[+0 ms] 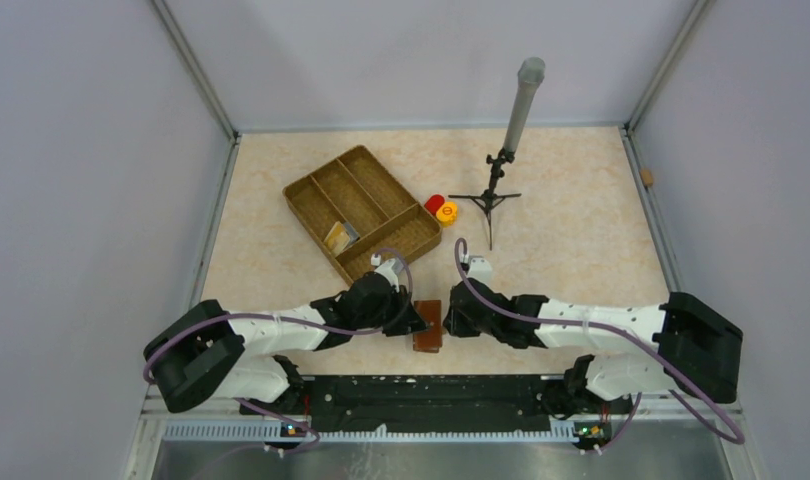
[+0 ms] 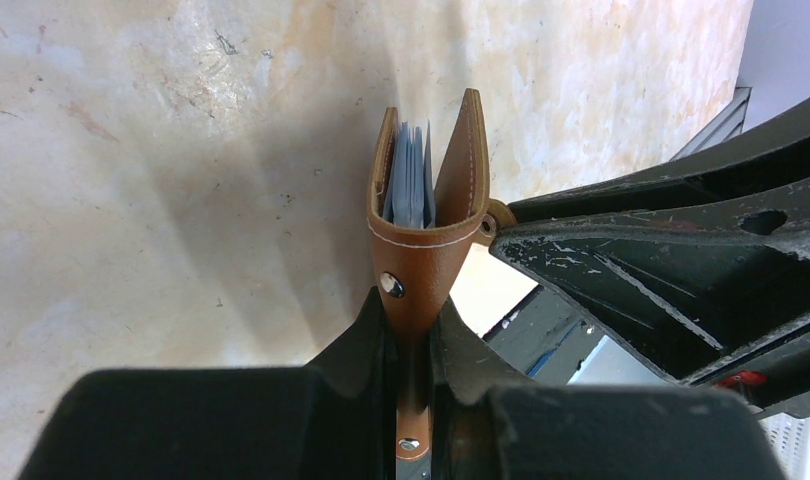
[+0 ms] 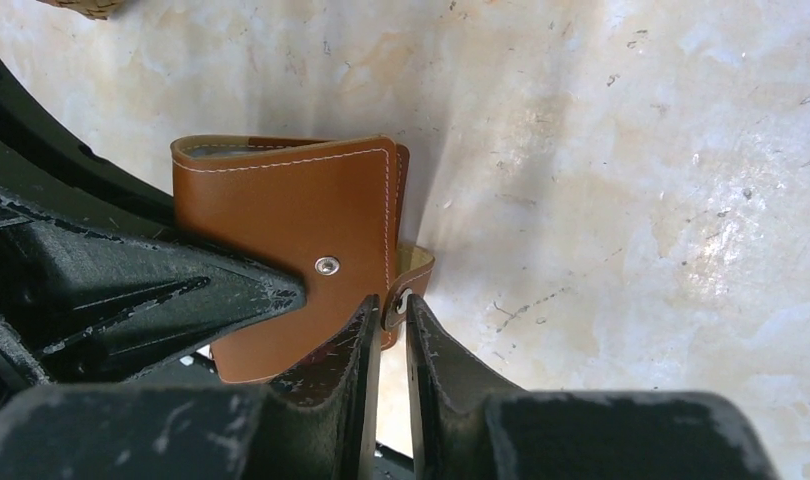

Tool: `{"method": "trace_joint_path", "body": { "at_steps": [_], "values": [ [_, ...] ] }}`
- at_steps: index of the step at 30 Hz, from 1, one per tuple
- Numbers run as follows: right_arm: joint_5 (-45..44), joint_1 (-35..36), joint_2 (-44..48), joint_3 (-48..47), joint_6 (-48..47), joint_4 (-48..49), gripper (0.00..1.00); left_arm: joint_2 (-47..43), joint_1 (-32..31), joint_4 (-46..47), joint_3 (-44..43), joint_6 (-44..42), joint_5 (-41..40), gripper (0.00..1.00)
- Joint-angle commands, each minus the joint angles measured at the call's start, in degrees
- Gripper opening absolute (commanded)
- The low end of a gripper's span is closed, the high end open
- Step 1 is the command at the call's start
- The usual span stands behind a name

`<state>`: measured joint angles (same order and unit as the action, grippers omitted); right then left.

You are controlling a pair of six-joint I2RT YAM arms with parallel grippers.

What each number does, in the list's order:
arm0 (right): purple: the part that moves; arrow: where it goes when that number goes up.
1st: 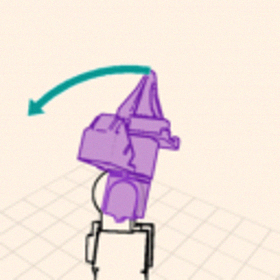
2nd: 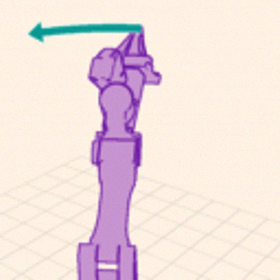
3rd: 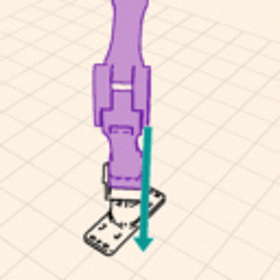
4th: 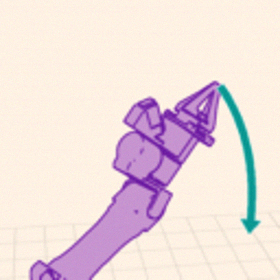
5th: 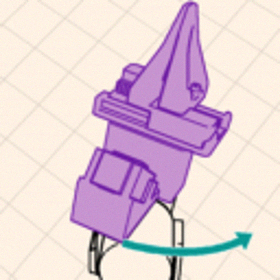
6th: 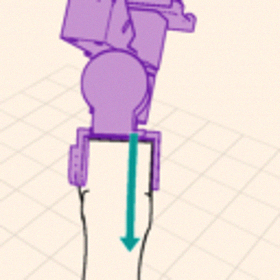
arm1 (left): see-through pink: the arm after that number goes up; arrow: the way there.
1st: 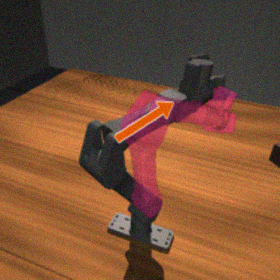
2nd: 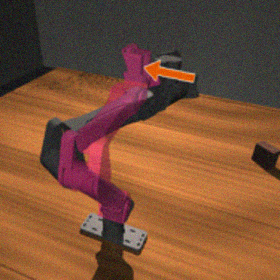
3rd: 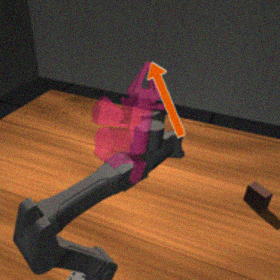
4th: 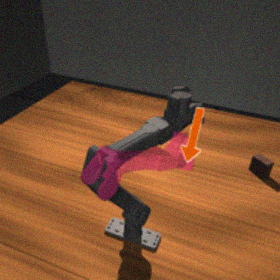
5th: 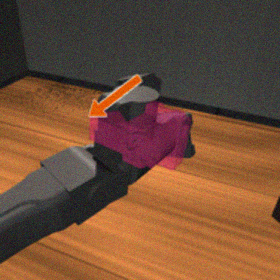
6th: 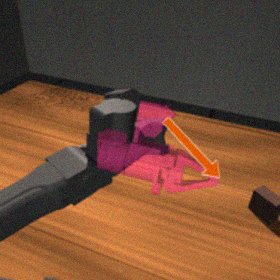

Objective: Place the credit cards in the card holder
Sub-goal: Close the card holder at the center of the board.

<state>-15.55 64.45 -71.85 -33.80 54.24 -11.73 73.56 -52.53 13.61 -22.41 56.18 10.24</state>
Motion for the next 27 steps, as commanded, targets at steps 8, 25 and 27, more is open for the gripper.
{"method": "trace_joint_path", "body": {
  "at_steps": [8, 25, 27],
  "values": [
    [-0.6, 0.7, -1.5, -2.1, 1.2, -0.1, 0.0, 0.2, 0.1, -1.2, -1.1, -1.6, -0.7, 0.0],
    [5.7, 0.8, -3.8, 0.5, -1.3, 13.2, 0.0, 0.4, 0.1, -0.7, -0.8, -1.7, 0.0, 0.0],
    [6.4, 0.7, -4.0, 1.1, -1.4, 15.8, 0.0, 0.4, 0.1, -0.6, -0.6, -1.6, 0.2, 0.0]
  ]
}}
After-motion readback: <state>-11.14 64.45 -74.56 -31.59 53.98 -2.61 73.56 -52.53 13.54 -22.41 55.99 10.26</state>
